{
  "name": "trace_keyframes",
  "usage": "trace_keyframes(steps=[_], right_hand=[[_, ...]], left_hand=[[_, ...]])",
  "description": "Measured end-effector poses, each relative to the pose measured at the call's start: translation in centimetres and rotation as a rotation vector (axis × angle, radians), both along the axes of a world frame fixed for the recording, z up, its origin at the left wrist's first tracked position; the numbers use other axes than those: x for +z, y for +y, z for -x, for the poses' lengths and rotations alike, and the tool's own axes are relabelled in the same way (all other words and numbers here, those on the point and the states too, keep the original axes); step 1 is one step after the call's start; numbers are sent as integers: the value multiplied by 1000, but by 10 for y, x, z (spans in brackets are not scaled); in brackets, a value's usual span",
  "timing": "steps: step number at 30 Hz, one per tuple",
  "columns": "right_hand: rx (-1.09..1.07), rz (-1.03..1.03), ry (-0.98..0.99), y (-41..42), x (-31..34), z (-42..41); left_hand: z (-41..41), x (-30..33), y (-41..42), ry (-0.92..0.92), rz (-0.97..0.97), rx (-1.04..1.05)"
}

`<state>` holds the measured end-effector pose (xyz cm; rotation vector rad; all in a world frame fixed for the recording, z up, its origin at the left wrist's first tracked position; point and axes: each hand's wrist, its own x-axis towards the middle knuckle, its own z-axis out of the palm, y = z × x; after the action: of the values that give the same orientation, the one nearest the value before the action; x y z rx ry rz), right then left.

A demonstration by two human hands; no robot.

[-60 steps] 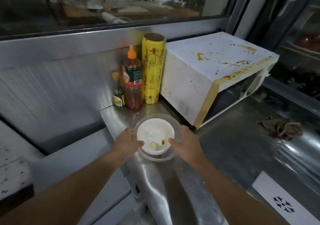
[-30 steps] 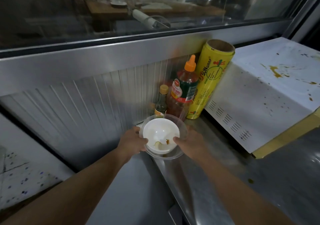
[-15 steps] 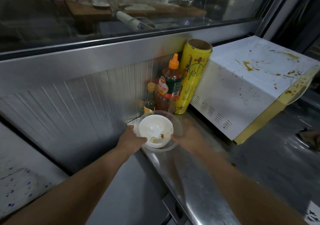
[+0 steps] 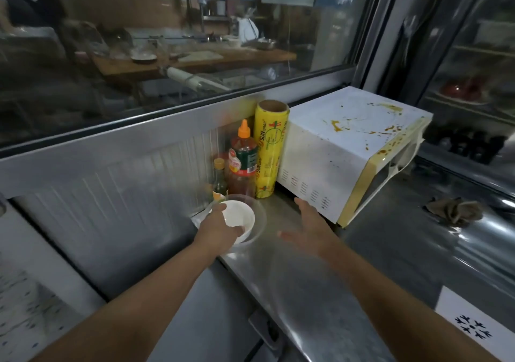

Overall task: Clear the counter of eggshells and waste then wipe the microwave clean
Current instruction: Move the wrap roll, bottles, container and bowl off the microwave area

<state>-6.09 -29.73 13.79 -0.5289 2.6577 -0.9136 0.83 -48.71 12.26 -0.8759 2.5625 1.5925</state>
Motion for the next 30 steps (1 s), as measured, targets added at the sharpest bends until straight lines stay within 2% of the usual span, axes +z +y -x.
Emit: trace_keyframes(steps=[10, 19, 30], right_hand=[[-99, 51, -3, 129, 32, -48], [-227, 37, 69, 270, 45, -96], [-424, 101, 59, 373, 45, -96]], left_hand=[[-23, 22, 108, 24, 127, -168], [-42, 20, 239, 82, -58, -211], [-14, 35, 335, 45, -21, -429]])
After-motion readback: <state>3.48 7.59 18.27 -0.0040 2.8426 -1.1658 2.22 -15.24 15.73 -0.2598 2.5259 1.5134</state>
